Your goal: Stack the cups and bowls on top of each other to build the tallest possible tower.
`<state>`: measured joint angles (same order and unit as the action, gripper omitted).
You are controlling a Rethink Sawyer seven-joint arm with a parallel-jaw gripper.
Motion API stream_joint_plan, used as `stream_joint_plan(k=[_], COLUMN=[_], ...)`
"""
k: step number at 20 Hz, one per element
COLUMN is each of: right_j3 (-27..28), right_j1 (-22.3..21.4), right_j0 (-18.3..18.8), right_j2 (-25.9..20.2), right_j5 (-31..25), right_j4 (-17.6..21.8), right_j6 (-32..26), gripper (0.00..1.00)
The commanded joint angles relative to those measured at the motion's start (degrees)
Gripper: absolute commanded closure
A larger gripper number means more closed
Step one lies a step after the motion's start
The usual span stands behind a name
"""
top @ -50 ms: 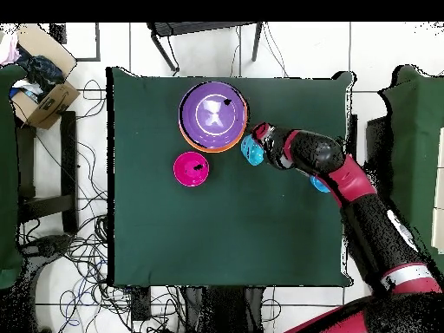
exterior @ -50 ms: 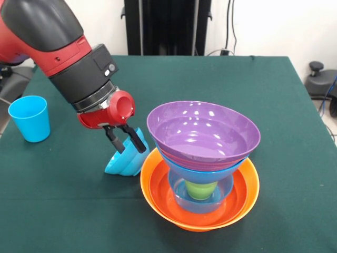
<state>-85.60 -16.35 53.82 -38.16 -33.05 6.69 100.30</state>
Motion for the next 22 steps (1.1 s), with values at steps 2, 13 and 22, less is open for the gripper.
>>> stream_joint_plan(k=[2, 13, 22], right_j3=[-1.12, -0.68, -0.56], right_j1=[1.07, 0.68, 0.51], right_j0=[-0.15, -0.01, -0.05], right_j2=[0.97, 0.03, -0.05], right_j5=[3.24, 4.34, 4.32], right_j4=[-0.41, 1.56, 2.07], right_j6=[3.96, 1.41, 0.74], gripper=[0.00, 1.00, 1.00])
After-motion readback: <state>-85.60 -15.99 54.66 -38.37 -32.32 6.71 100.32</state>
